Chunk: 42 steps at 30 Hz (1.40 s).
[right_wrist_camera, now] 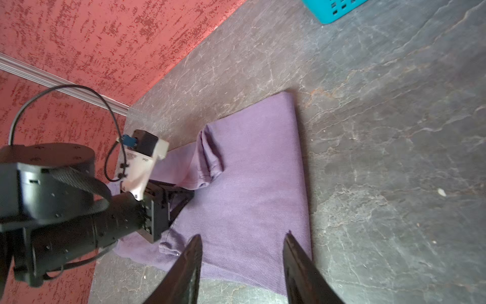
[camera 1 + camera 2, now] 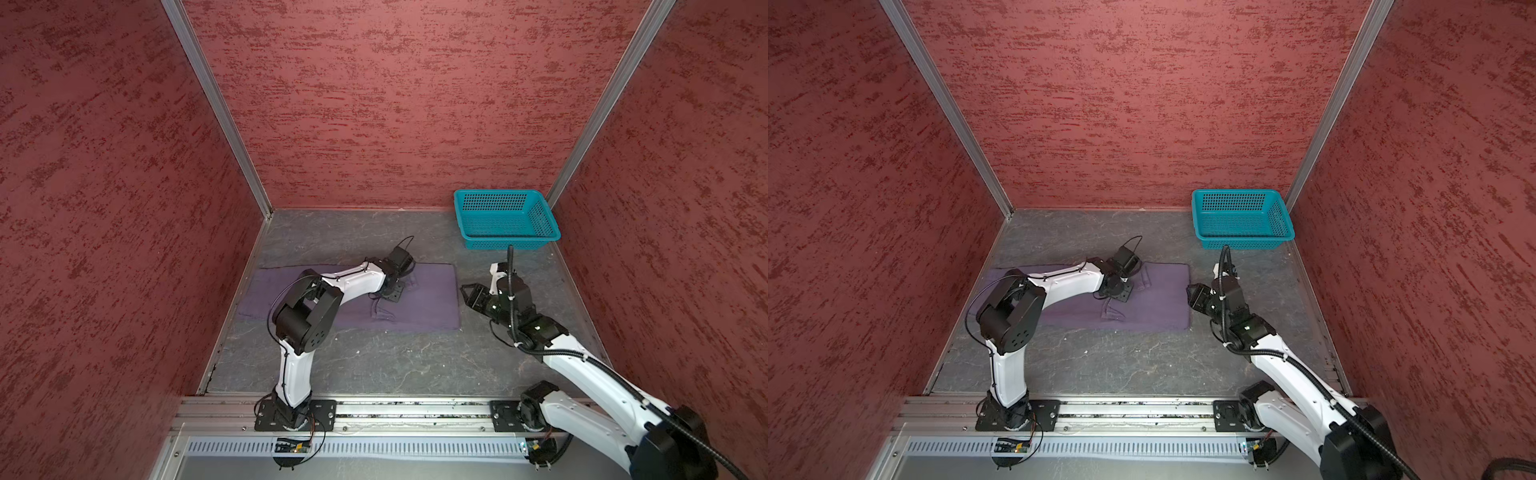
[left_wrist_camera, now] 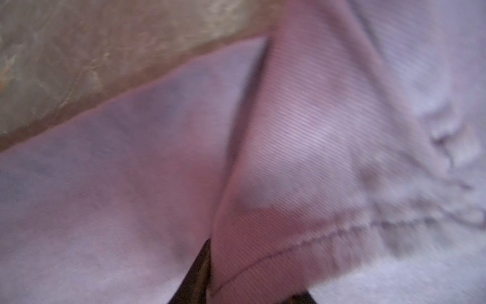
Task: Fold and stack the trousers
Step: Smooth out the trousers at the center of the table.
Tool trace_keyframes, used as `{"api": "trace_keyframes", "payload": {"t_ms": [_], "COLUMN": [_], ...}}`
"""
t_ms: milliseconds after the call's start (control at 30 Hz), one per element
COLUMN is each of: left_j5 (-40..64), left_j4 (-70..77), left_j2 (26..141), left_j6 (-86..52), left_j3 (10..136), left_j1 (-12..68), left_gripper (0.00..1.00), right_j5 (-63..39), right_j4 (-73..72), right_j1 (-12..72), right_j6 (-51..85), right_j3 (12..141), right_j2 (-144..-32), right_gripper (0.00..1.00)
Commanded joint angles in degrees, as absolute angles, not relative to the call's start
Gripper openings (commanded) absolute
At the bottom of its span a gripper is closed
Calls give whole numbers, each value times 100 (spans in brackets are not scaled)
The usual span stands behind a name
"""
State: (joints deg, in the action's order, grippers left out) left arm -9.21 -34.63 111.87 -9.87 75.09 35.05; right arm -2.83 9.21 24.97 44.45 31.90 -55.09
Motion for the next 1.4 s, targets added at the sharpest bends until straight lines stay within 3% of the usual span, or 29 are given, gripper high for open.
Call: {"api": "trace_keyframes", "payload": {"t_ms": [0, 200, 233, 533, 1367], "left_j5": [242, 2694, 3055, 4322, 4488], "left_j4": [-3311, -2596, -2472, -2150, -2759], "left_j2": [10873, 10721, 10702, 10256, 9044], "left_j6": [-1394, -2069, -2191, -2776, -3560], "left_j3": [7342, 6902, 6838, 6663, 5601], "left_j1": [3025, 2259, 2191, 1862, 488], "left_gripper": [30, 1, 0, 0, 0], "right_j5": [-454, -595, -598, -642, -808], "right_j4": [627, 498, 493, 405, 235], "right_j1": [2424, 2371, 2364, 2303, 2245], "right_j6": [4518, 4549, 4537, 4574, 4556], "right_j3": [3146, 3125, 3114, 3051, 2988], "right_j2": [-5570, -5721, -5730, -5816, -6163], "right_gripper": [50, 48, 48, 47, 44]}}
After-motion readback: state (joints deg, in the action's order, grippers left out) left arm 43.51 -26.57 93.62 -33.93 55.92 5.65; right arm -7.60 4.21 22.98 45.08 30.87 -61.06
